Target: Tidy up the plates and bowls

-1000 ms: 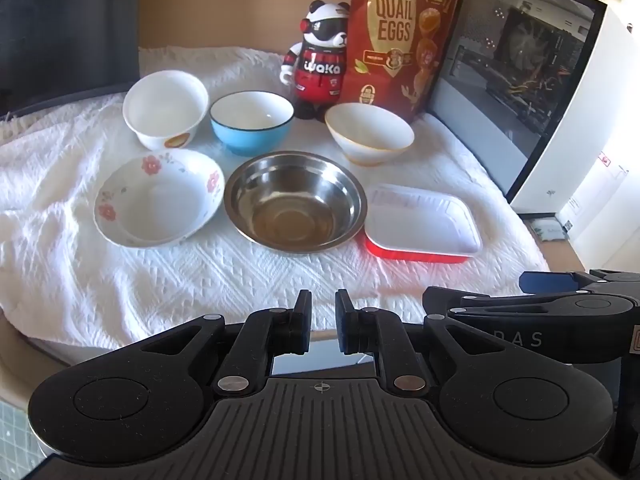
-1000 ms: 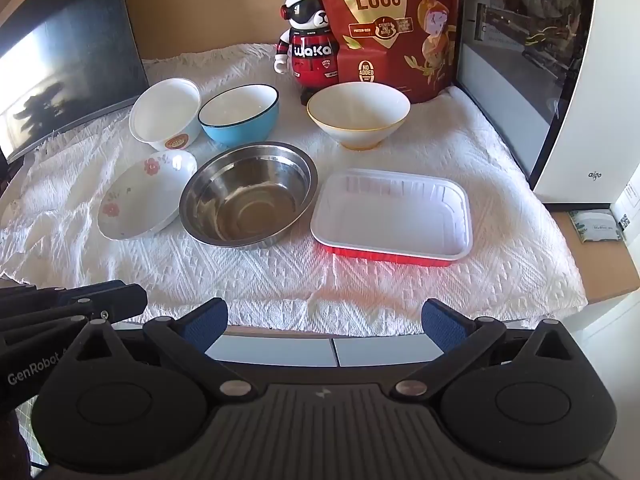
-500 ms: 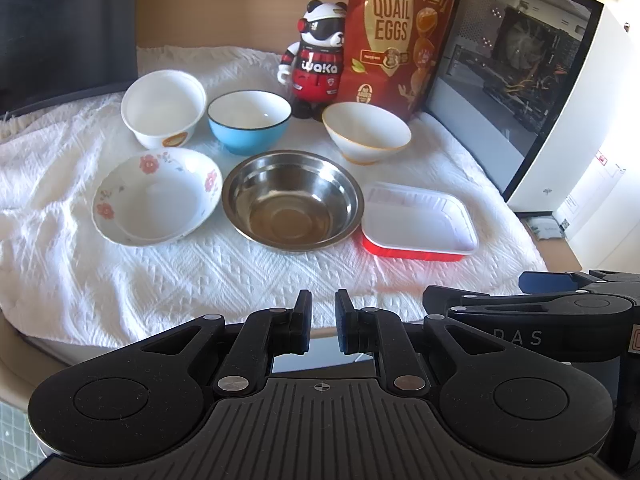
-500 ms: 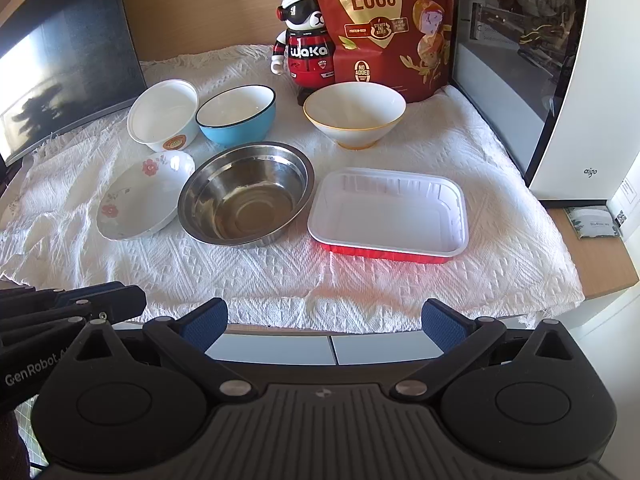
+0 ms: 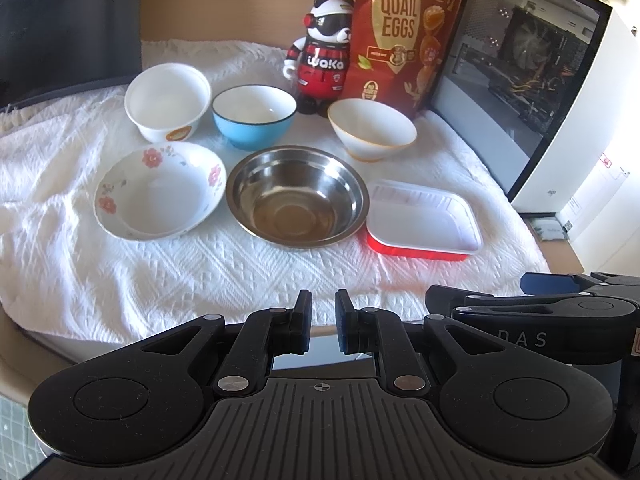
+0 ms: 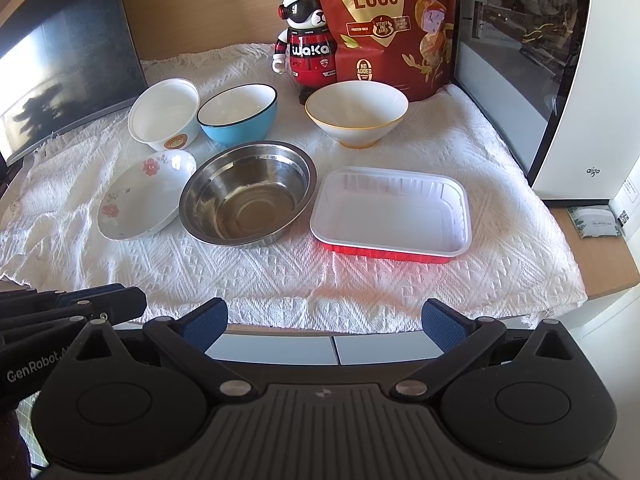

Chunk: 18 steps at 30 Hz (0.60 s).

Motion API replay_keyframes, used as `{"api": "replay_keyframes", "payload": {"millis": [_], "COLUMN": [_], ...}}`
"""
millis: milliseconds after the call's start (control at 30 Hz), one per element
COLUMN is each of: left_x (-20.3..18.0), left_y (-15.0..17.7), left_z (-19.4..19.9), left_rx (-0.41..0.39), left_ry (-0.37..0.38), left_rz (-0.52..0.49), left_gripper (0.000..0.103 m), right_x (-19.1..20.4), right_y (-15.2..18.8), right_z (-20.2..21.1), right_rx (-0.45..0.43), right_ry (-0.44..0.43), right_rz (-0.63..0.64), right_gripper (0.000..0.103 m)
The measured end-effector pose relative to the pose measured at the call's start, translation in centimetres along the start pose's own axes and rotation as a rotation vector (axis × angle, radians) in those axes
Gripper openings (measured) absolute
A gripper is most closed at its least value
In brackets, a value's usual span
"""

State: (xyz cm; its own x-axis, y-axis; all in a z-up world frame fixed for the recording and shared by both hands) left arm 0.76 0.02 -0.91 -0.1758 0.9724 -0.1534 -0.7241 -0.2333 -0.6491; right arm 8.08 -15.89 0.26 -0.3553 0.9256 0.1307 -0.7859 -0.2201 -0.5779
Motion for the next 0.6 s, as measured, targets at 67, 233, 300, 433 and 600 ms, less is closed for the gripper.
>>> {"api": "replay_keyframes", "payload": {"millis": [67, 233, 300, 433, 600], "left_x": [0.03, 0.02, 0.00, 0.00, 0.31], "left_y": [0.00, -0.03, -0.01, -0.04, -0.58], "left_z": [0.00, 0.02, 0.03, 0.01, -0.01], "left_rx": [-0.003, -0.005, -0.006, -0.010, -0.049], "left_ry": [-0.003, -0.004, -0.012, -0.014, 0.024], "left_rz": [-0.004, -0.006, -0.013, -0.016, 0.014], "left_gripper": [0.015, 0.015, 0.015, 0.015, 0.015], "right_x": [-0.03, -0.07, -0.07, -0.07, 0.21], "right_y": [0.02, -0.09, -0.23, -0.24, -0.79], "right_z": [-0.01, -0.10, -0.20, -0.25, -0.69], "right_rx": [-0.001, -0.001, 0.001, 0.000, 0.005], "right_ry": [0.001, 0.004, 0.004, 0.005, 0.010], "right_rz": [0.000, -0.004, -0.004, -0.005, -0.010], "right_gripper": [0.103, 0.103, 0.103, 0.103, 0.103]}}
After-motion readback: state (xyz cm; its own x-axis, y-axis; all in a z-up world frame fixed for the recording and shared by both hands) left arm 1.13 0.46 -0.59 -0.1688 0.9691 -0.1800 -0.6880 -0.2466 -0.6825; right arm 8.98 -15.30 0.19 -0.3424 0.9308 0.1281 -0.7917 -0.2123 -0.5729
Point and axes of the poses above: each gripper's, at about its wrist camera, not at the fingertips, and z roughly against the way its jaws point, x to its left, y to its underside, the point moved 1 cm from there along -z, roughly the way its jaws point
